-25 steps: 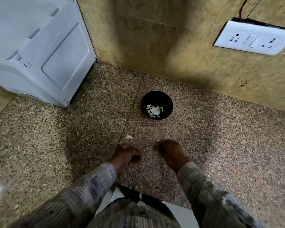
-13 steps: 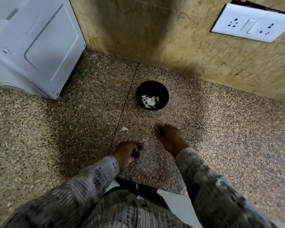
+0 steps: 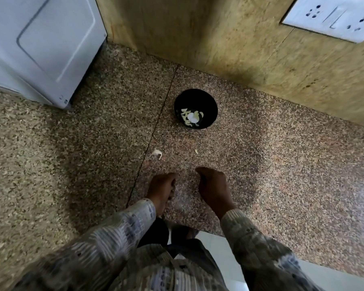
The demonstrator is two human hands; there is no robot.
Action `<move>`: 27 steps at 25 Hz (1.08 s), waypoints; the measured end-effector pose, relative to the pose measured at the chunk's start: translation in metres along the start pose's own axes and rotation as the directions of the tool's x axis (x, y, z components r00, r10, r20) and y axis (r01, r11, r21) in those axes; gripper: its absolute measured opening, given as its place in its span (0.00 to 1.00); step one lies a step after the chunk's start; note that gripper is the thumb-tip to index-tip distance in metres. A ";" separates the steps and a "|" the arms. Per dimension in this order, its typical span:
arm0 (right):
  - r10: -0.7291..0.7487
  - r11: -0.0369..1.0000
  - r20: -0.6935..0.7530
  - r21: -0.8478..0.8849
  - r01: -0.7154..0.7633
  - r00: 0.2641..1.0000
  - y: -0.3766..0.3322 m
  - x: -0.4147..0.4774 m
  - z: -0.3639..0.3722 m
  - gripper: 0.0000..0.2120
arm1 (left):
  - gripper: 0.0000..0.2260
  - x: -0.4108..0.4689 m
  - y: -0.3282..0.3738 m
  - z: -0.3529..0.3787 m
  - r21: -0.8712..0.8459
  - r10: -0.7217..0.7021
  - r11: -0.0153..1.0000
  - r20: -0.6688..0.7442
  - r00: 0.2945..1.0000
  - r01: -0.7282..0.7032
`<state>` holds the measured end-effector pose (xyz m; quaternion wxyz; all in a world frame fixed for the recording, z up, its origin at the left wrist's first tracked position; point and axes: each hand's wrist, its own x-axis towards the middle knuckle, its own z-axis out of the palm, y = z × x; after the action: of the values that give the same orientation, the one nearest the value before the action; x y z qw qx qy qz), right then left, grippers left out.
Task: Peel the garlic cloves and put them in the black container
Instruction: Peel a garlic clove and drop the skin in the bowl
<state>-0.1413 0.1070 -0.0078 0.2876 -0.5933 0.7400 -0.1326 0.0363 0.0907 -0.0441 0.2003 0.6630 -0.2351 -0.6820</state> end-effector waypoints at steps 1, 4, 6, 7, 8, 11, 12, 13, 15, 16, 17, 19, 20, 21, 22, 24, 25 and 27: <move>0.013 1.000 -0.018 -0.028 -0.014 1.000 0.013 0.006 0.000 0.16 | 0.23 0.000 -0.008 -0.008 0.187 0.182 0.969 -0.083 0.980 -0.164; -0.134 0.976 -0.054 -0.179 0.123 0.989 0.049 0.009 0.016 0.20 | 0.23 -0.004 -0.028 -0.029 0.429 0.483 0.800 -0.047 0.874 -0.419; -0.262 0.927 0.002 -0.278 0.252 0.965 0.059 -0.016 0.042 0.29 | 0.22 -0.007 -0.027 -0.031 0.349 0.494 0.829 -0.088 0.865 -0.437; -0.322 0.896 0.035 -0.313 0.317 0.946 0.058 -0.032 0.048 0.32 | 0.22 -0.007 -0.024 -0.029 0.314 0.504 0.837 -0.124 0.855 -0.448; -0.378 0.870 0.057 -0.318 0.376 0.924 0.061 -0.043 0.051 0.34 | 0.22 -0.010 -0.021 -0.025 0.294 0.521 0.835 -0.149 0.840 -0.465; -0.468 0.839 0.017 -0.308 0.449 0.884 0.079 -0.037 0.043 0.36 | 0.19 -0.009 -0.023 -0.020 0.236 0.538 0.838 -0.206 0.817 -0.492; -0.395 0.877 -0.064 -0.322 0.356 0.916 0.081 -0.028 0.043 0.36 | 0.19 -0.004 -0.027 -0.022 0.218 0.533 0.843 -0.213 0.819 -0.492; -0.271 0.918 -0.141 -0.334 0.212 0.952 0.078 -0.022 0.046 0.37 | 0.19 0.001 -0.033 -0.024 0.199 0.527 0.849 -0.228 0.819 -0.490; -0.109 0.932 -0.185 -0.361 0.036 0.977 0.064 -0.023 0.064 0.40 | 0.19 0.013 -0.044 -0.026 0.158 0.500 0.866 -0.290 0.816 -0.475; -0.137 0.923 -0.161 -0.380 0.066 0.977 0.057 -0.028 0.074 0.41 | 0.19 0.017 -0.046 -0.026 0.138 0.487 0.872 -0.330 0.808 -0.469; -0.202 0.912 -0.126 -0.385 0.140 0.971 0.055 -0.034 0.081 0.41 | 0.19 0.021 -0.049 -0.025 0.116 0.482 0.873 -0.362 0.798 -0.474; -0.379 0.861 -0.046 -0.383 0.334 0.924 0.059 -0.037 0.081 0.41 | 0.18 0.027 -0.049 -0.026 0.093 0.474 0.872 -0.397 0.786 -0.480; -0.489 0.800 0.010 -0.394 0.453 0.872 0.062 -0.031 0.077 0.41 | 0.17 0.030 -0.050 -0.026 0.084 0.473 0.872 -0.399 0.785 -0.483; -0.585 0.719 0.078 -0.411 0.560 0.807 0.063 -0.021 0.074 0.40 | 0.17 0.033 -0.051 -0.027 0.070 0.464 0.875 -0.400 0.790 -0.479; -0.649 0.646 0.139 -0.417 0.639 0.748 0.059 -0.008 0.074 0.40 | 0.17 0.034 -0.055 -0.028 0.054 0.457 0.876 -0.409 0.790 -0.479; -0.665 0.623 0.182 -0.398 0.673 0.724 0.044 0.020 0.073 0.40 | 0.17 0.033 -0.055 -0.027 0.043 0.472 0.864 -0.416 0.777 -0.502; -0.662 0.636 0.172 -0.385 0.669 0.729 0.037 0.031 0.074 0.41 | 0.17 0.030 -0.052 -0.025 0.042 0.494 0.849 -0.417 0.763 -0.527; -0.696 0.627 0.128 -0.373 0.685 0.707 0.032 0.042 0.076 0.41 | 0.18 0.012 -0.042 -0.020 -0.025 0.503 0.828 -0.411 0.760 -0.560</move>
<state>-0.1280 0.0865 -0.0973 0.0791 -0.8741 0.4709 -0.0897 0.0575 0.1167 -0.0785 0.4761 0.6734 -0.3188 -0.4671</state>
